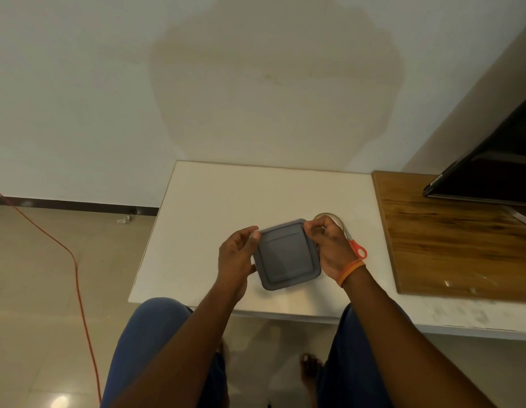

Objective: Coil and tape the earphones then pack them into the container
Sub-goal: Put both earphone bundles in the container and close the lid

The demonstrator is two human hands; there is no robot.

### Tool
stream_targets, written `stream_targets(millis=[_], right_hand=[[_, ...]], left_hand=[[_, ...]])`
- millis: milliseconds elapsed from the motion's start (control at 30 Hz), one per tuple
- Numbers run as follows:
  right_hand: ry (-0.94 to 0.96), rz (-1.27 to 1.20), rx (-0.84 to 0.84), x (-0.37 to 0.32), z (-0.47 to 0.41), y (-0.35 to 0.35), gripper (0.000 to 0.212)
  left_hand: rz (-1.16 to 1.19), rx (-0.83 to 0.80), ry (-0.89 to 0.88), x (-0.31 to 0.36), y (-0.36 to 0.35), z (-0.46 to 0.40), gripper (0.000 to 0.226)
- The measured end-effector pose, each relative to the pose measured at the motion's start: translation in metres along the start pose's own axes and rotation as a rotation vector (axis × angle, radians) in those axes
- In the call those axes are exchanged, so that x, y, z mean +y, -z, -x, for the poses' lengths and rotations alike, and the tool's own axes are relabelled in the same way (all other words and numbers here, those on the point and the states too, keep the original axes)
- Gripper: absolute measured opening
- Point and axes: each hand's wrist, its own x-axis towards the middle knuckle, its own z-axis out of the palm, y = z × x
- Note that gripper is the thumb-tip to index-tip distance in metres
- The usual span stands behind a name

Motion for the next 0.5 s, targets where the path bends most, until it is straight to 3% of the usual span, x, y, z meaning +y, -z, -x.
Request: stream_targets(millis=[233,333,500], right_hand=[[-0.033,-0.028,0.007,0.000,0.007,-0.007,0.011],[-0.085,0.014,0.040,-0.003,0.012,-0.010,0.029],[-0.279,0.016,-0.240,-0.006,0.027,-0.004,0.046]], left_hand=[[0.062,0.059,0.145,0.005,0.006,-0.009,0.016],[0.127,0.092,0.178,0.008,0.005,-0.007,0.020],[0.286,0.146,0.193,0.018,0.020,-0.016,0.019]])
